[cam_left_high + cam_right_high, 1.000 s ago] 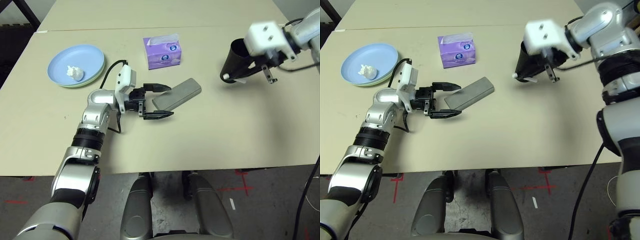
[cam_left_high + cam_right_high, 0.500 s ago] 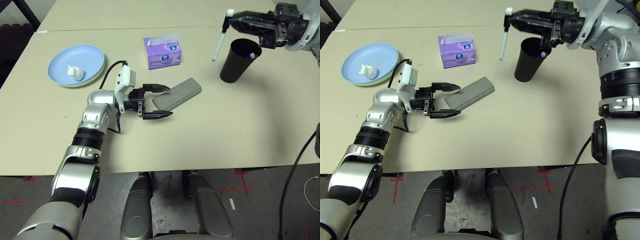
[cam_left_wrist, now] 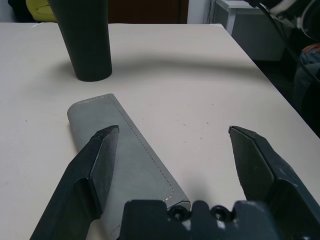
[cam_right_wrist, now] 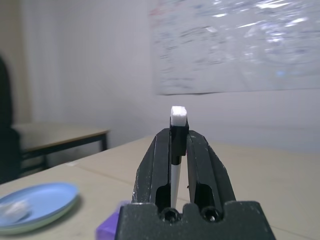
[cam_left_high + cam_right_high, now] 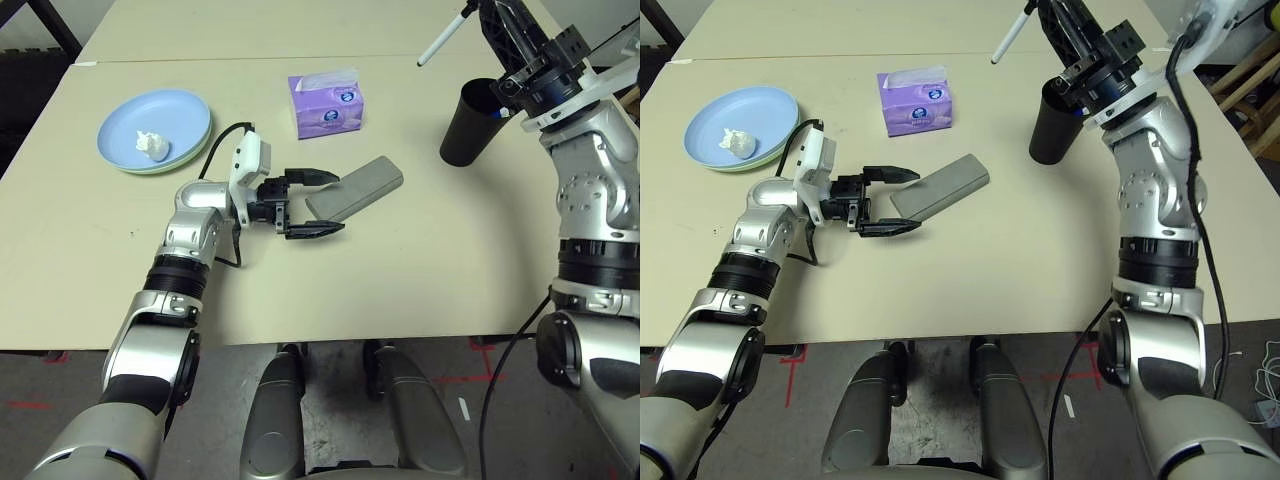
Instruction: Organize and tidy the items on the table.
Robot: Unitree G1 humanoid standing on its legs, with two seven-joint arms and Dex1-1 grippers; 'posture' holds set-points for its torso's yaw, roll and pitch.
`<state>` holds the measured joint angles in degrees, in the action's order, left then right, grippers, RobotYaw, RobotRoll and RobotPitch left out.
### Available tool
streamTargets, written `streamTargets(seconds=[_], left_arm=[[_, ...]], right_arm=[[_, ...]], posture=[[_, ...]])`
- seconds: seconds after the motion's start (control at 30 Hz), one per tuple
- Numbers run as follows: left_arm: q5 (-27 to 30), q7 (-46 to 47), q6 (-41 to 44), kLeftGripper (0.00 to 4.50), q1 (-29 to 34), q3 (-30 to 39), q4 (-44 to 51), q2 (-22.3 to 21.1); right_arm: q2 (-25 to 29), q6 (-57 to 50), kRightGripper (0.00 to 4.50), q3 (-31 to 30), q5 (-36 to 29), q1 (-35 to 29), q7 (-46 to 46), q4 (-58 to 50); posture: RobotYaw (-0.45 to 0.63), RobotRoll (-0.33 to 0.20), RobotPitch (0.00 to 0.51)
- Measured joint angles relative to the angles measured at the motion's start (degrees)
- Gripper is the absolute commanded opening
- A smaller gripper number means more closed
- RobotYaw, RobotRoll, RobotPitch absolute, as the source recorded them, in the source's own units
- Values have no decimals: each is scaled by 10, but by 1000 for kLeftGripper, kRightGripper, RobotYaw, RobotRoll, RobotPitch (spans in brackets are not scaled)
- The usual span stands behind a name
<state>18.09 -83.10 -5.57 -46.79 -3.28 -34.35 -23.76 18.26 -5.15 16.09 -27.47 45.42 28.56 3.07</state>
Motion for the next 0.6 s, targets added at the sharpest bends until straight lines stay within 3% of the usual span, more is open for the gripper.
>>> streamTargets(seconds=[0.23, 0.6], left_arm=[[0, 2, 0, 4500, 0, 0, 0, 0], [0, 4, 0, 4500, 0, 0, 0, 0]], right_arm=[[-14, 18, 271, -2, 76, -12, -125, -11], [-11, 20, 271, -11, 112, -30, -166, -33]], posture=[[32, 0, 230], [28, 0, 233]])
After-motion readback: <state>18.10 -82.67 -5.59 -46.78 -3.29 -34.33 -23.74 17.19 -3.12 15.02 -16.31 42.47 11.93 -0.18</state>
